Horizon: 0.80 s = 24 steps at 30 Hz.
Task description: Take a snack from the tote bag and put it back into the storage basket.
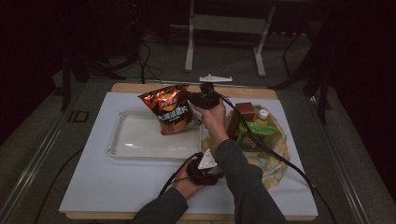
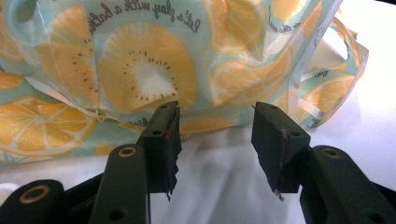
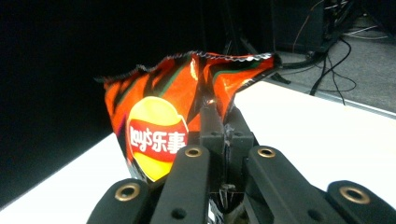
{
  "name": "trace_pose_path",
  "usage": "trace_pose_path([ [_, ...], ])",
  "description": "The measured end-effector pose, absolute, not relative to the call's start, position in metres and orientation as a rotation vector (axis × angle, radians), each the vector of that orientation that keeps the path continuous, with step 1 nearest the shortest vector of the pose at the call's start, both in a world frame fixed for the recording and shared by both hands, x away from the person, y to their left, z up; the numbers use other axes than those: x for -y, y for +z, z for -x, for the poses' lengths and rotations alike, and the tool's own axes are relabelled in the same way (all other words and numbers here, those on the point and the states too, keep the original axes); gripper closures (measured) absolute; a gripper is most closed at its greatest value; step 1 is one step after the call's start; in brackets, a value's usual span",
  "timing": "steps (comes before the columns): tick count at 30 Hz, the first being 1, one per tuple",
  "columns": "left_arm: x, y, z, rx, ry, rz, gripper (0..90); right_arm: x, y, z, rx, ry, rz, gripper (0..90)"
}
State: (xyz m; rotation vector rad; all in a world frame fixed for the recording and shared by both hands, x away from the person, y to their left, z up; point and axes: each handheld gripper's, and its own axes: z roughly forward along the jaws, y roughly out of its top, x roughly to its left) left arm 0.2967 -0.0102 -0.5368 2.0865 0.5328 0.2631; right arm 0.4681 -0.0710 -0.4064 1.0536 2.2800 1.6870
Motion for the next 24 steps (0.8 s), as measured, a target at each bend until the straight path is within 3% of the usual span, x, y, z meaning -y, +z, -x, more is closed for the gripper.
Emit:
trace_pose_path([
  [24,0.009,-0.537,-0.297,-0.534,0.259,-2.079,51.4,0.069,-0.425,-0.476,-2.31,1.569,-1.057,89.4],
])
